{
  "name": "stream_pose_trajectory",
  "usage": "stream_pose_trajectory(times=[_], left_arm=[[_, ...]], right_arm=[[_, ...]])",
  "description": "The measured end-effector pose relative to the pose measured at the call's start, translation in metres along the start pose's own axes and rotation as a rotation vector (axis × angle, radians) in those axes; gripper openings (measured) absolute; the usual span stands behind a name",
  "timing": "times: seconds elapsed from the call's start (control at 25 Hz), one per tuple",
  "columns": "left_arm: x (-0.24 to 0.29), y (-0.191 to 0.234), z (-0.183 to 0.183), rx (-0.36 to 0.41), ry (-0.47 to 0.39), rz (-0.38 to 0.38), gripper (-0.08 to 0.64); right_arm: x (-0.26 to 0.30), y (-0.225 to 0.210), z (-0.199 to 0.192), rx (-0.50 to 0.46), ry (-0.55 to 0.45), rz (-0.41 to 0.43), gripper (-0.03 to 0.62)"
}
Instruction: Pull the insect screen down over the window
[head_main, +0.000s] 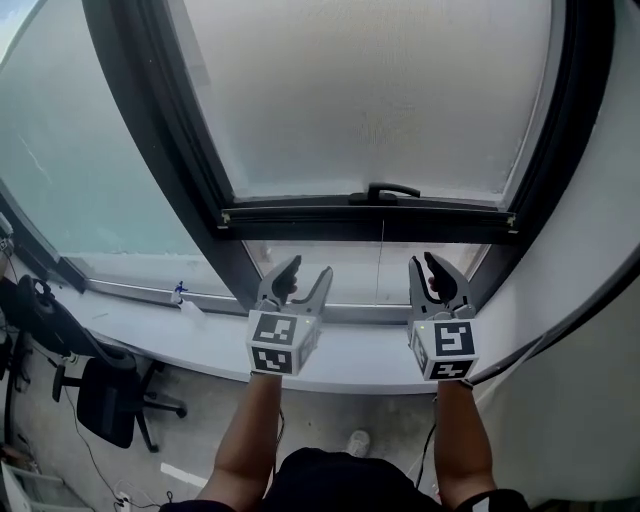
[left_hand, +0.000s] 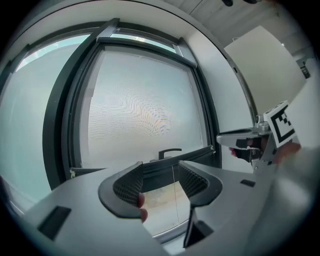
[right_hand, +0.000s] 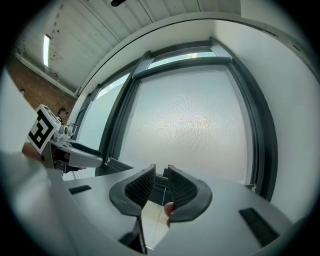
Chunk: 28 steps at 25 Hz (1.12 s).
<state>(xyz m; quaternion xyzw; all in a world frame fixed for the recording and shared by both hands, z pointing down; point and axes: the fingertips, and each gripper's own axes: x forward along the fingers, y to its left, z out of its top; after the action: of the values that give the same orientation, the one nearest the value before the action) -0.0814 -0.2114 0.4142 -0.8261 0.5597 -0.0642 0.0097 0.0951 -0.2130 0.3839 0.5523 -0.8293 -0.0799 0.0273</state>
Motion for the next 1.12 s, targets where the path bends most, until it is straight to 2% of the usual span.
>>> stream_pose_trajectory(times=[0.24, 0.44, 0.64, 0.96, 1.12], left_arm=[[-0.042, 0.001, -0.013, -0.038, -0.017, 0.016, 0.153], [-0.092, 0.004, -0.02, -0.075, -0.053, 0.091, 0.009], [-0.141, -0.003, -0.025, -0.087, -0.05, 0.089, 0.003], [-0.21, -0.036, -0.052, -0.096, -0.02, 0.03, 0.003], [-0.235, -0.044, -0.059, -0.095, -0.013, 0.015, 0.003]], right_arm=[[-0.032, 0.03, -0.006, -0.005, 0.032, -0.023, 0.027], [-0.071, 0.059, -0.013, -0.001, 0.064, -0.037, 0.006], [-0.111, 0.091, -0.009, 0.003, 0.068, -0.053, 0.006], [-0.184, 0.134, -0.018, 0.023, 0.095, -0.094, 0.006], [-0.21, 0.145, -0.013, -0.001, 0.103, -0.106, 0.005]])
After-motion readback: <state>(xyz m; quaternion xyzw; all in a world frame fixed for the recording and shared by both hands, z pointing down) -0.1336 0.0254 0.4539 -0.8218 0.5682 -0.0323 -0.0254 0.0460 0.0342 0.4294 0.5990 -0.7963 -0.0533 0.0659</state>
